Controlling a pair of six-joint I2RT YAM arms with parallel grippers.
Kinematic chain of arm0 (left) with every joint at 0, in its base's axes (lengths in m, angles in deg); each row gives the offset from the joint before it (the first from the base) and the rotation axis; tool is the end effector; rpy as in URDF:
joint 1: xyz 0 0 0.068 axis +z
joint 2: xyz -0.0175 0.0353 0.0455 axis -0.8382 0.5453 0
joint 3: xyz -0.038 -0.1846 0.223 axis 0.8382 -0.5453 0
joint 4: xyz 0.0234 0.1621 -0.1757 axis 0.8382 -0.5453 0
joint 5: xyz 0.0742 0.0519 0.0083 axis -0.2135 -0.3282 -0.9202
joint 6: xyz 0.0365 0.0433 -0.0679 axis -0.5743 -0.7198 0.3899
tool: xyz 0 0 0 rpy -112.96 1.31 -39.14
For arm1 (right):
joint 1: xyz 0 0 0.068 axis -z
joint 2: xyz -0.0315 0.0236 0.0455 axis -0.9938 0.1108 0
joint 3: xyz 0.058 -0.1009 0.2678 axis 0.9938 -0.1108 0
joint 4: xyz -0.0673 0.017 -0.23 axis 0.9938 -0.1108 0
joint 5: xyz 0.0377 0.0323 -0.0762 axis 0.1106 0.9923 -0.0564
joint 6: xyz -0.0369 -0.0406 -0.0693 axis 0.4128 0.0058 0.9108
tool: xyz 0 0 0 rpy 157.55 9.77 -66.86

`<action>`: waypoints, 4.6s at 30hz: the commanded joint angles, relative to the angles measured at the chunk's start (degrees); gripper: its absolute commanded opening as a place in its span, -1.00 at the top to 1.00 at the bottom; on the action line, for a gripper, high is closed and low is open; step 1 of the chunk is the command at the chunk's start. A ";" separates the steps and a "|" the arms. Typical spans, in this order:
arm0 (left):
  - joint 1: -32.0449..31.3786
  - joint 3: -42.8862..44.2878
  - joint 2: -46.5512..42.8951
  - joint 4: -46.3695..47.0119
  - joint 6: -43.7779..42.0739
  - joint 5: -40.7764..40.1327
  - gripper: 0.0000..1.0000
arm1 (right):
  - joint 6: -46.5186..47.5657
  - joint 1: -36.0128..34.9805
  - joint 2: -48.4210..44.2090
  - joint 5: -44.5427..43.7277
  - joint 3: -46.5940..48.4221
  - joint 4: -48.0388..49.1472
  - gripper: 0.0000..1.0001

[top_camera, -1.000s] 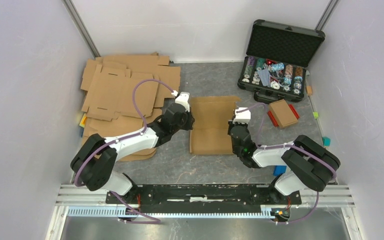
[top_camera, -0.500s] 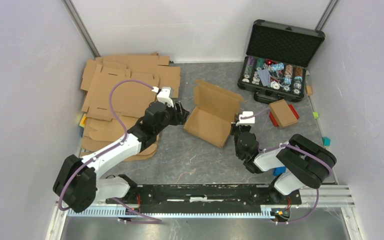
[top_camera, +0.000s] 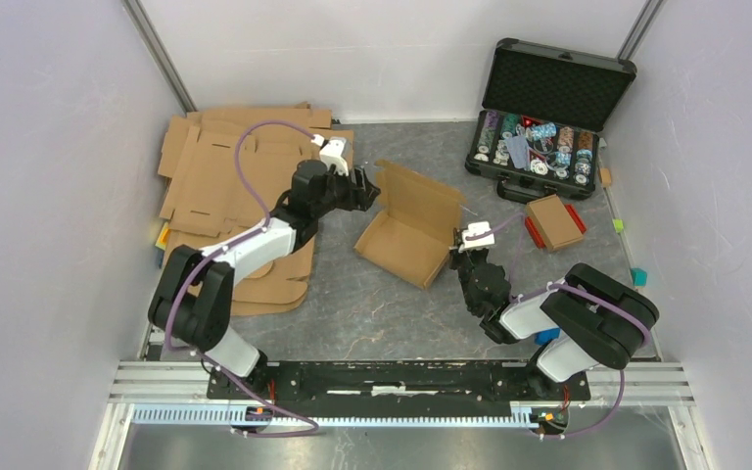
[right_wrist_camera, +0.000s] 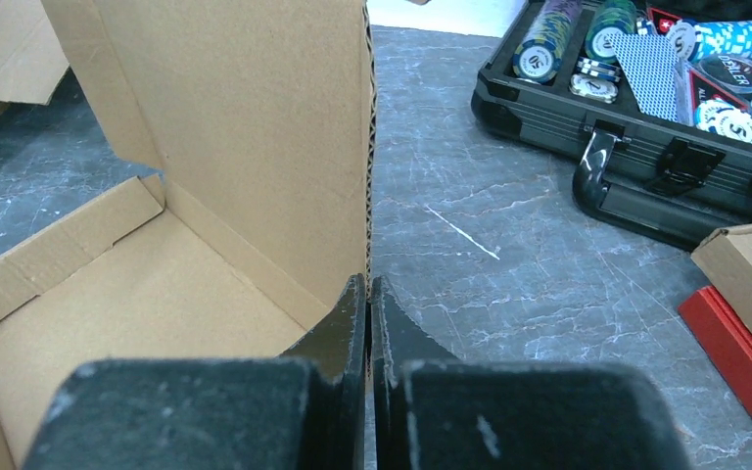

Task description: Fold the paper box

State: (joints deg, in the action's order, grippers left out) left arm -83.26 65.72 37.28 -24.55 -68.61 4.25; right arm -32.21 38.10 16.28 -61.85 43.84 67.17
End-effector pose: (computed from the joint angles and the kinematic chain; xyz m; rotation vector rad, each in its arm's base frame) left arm 0.3288 -0.1768 0.2638 0.2583 1.9415 -0.6703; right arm 0.2135 0.1490 0.2010 -0.0930 1.5487 0.1222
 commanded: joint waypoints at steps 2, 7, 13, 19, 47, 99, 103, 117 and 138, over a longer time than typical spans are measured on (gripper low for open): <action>1.31 8.15 5.14 3.70 -6.63 6.08 -0.42 | 1.57 -0.24 -1.53 2.58 -0.20 2.99 1.00; 3.45 11.59 11.14 7.04 -3.72 13.98 -0.26 | 1.79 -0.21 -1.47 2.83 -0.16 2.84 1.00; 3.71 13.23 12.99 4.76 -3.85 15.34 0.50 | 2.01 -0.25 -1.26 2.45 0.31 2.35 1.00; 3.64 11.35 9.69 2.84 -4.18 14.08 0.95 | 2.21 -0.25 -1.30 1.89 1.08 1.29 0.78; -6.70 -5.89 -10.03 -4.36 -0.51 -9.14 0.95 | -20.10 9.07 -9.09 26.88 13.75 -35.23 -0.59; -11.16 -5.89 -9.83 -4.80 -2.95 -10.14 0.96 | -18.95 27.95 1.25 52.53 22.94 -32.50 1.00; -12.31 -4.97 -9.19 -5.83 -3.33 -10.67 0.96 | -18.32 26.91 -0.01 50.86 20.06 -31.51 1.00; -16.56 -5.40 -8.53 -5.44 1.29 -12.82 0.96 | -15.89 22.06 -7.78 47.73 7.60 -23.88 1.00; -17.82 -17.91 -15.21 -4.62 3.89 -15.77 0.96 | -15.83 19.54 -15.44 45.36 0.23 -27.24 1.00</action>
State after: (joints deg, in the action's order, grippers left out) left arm -100.22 49.94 23.75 -28.16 -66.71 -13.87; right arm -48.32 58.71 3.75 -17.31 44.82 40.50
